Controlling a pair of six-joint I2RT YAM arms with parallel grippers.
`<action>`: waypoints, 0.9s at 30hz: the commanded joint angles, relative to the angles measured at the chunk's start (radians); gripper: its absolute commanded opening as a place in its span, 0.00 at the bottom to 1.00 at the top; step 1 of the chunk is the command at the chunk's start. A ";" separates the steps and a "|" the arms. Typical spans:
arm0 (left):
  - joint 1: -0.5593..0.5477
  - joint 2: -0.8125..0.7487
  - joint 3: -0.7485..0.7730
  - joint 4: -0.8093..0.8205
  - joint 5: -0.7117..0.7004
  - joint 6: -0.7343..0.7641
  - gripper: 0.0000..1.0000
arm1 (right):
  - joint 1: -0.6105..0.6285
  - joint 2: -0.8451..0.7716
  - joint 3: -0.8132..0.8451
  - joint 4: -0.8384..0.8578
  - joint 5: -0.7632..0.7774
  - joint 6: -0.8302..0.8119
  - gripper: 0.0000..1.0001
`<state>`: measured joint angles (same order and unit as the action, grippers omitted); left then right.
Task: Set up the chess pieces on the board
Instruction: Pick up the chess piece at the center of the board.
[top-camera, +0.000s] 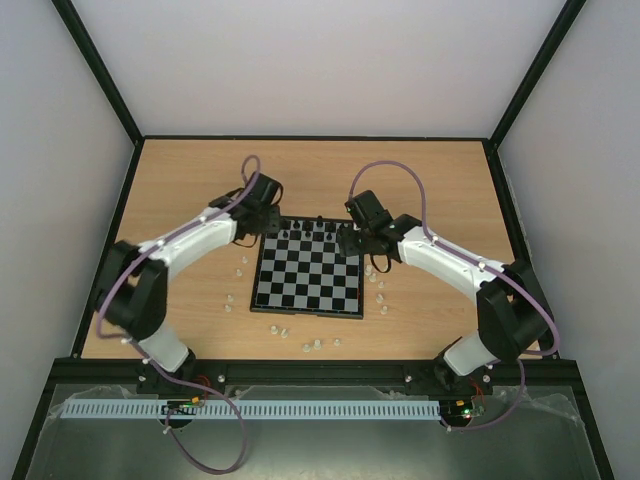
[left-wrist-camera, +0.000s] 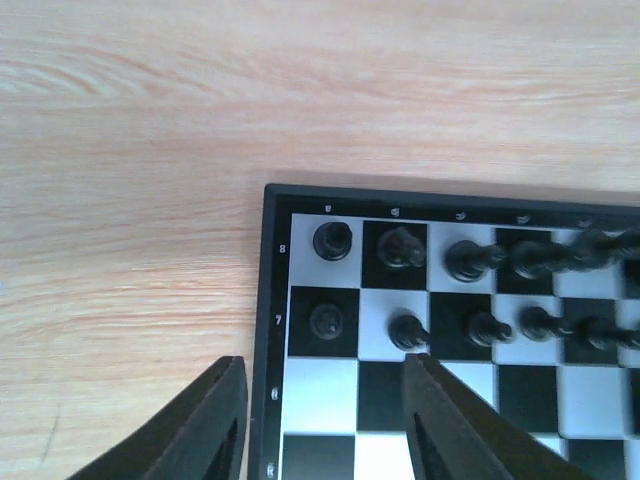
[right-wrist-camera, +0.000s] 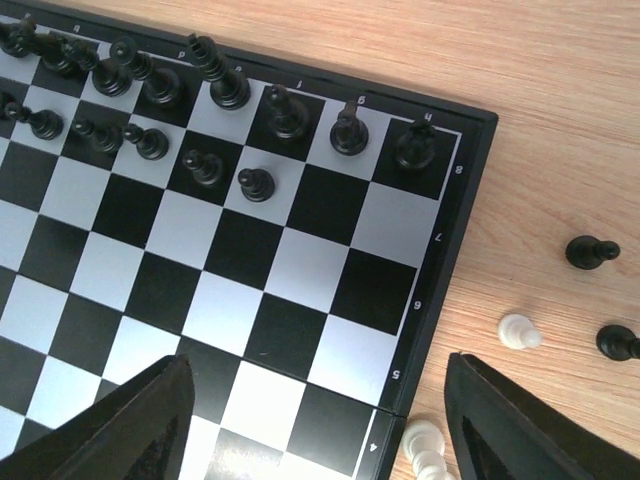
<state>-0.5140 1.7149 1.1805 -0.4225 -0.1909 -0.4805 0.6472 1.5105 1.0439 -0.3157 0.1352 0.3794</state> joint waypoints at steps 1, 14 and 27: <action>0.003 -0.213 -0.086 -0.003 0.005 0.003 0.54 | -0.017 0.012 -0.008 -0.034 0.072 0.004 0.73; -0.062 -0.480 -0.344 0.205 0.176 -0.085 0.99 | -0.244 0.113 -0.004 -0.023 0.082 0.043 0.98; -0.079 -0.544 -0.430 0.270 0.173 -0.089 0.99 | -0.282 0.333 0.104 -0.022 0.051 0.033 0.53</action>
<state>-0.5854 1.1976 0.7635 -0.1967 -0.0170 -0.5621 0.3721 1.7962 1.1011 -0.3119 0.1890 0.4145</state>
